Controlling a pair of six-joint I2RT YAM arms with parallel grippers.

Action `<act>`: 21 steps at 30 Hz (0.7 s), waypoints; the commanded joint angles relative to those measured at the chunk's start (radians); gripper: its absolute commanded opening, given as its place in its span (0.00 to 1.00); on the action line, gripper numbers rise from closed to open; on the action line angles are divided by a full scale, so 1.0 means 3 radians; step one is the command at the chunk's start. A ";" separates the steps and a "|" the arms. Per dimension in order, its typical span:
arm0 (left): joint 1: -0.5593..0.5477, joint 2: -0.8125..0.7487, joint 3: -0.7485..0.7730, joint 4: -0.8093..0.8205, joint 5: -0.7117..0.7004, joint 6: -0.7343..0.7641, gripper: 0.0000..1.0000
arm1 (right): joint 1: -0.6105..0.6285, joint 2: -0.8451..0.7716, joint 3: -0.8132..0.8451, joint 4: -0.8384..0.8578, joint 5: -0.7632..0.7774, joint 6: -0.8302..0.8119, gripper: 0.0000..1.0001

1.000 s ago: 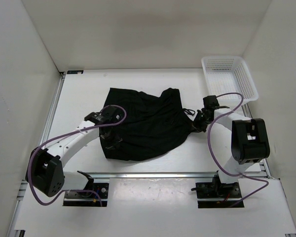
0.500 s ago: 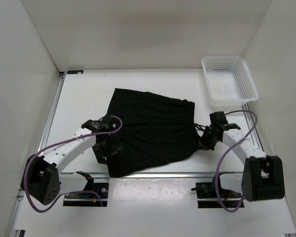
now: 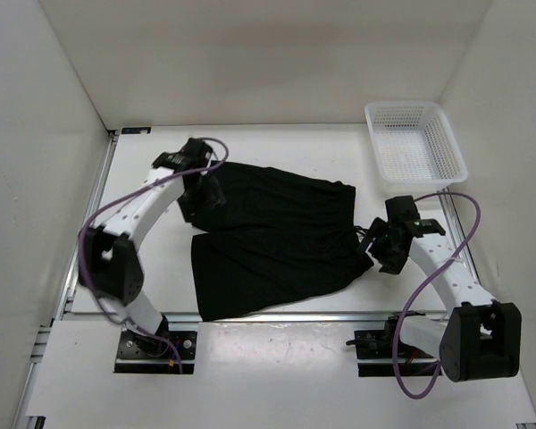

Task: Fold and stack the shorts
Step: Flatten the shorts out

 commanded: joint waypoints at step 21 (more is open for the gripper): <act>0.0859 0.2141 0.1062 0.0454 0.0661 0.0739 0.63 | 0.0215 0.3209 0.2861 0.0382 0.0004 -0.0531 0.37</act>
